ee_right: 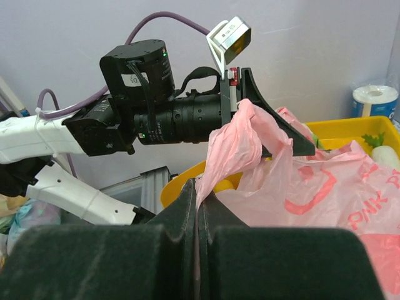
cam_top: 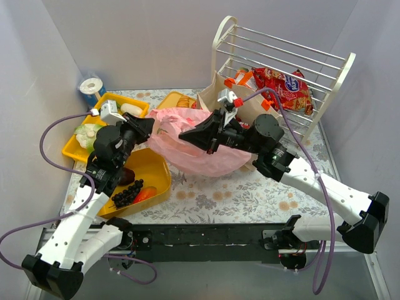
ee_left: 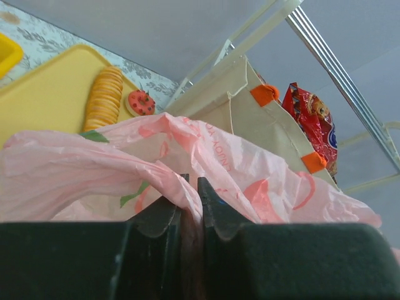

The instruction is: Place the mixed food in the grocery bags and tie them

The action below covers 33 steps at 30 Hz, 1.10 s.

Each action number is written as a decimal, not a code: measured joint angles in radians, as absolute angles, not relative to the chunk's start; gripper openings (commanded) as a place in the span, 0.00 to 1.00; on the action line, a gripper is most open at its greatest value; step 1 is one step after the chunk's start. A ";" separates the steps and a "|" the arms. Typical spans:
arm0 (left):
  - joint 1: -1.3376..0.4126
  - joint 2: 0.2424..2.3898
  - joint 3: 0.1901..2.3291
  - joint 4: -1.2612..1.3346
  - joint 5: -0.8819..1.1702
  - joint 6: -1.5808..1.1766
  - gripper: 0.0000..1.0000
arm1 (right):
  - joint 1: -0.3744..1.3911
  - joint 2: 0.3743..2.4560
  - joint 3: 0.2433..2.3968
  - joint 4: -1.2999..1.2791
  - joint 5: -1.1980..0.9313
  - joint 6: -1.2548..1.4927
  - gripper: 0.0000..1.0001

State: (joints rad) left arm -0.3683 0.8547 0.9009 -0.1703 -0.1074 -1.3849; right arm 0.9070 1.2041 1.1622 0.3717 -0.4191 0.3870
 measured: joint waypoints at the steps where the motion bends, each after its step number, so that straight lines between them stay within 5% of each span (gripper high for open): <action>1: -0.368 0.844 0.901 -0.171 -0.114 -1.367 0.10 | 0.925 1.207 1.161 0.376 -0.402 0.387 0.01; 14: -0.368 0.688 0.818 -0.113 -0.031 -1.141 0.00 | 1.059 1.172 1.011 0.384 -0.075 0.434 0.01; 26: -0.368 0.917 0.726 0.104 0.464 -1.073 0.00 | 1.054 0.796 0.664 0.078 0.715 0.476 0.01; 27: -0.368 0.933 0.726 0.105 0.485 -1.067 0.00 | 1.054 0.770 0.659 0.050 0.760 0.481 0.06; 28: -0.368 0.946 0.726 0.105 0.508 -1.060 0.00 | 1.054 0.748 0.657 0.018 0.797 0.489 0.29; 31: -0.369 0.958 0.727 0.102 0.567 -1.025 0.00 | 1.054 0.710 0.660 -0.062 0.868 0.506 0.70; 33: -0.368 0.958 0.730 0.095 0.590 -0.991 0.00 | 1.054 0.694 0.672 -0.136 0.876 0.483 0.74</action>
State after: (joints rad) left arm -0.3683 0.9577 0.7300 0.0952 0.5903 -0.9913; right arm 1.0542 0.6945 0.6720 -0.1356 0.8761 0.4831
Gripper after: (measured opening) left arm 0.010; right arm 0.636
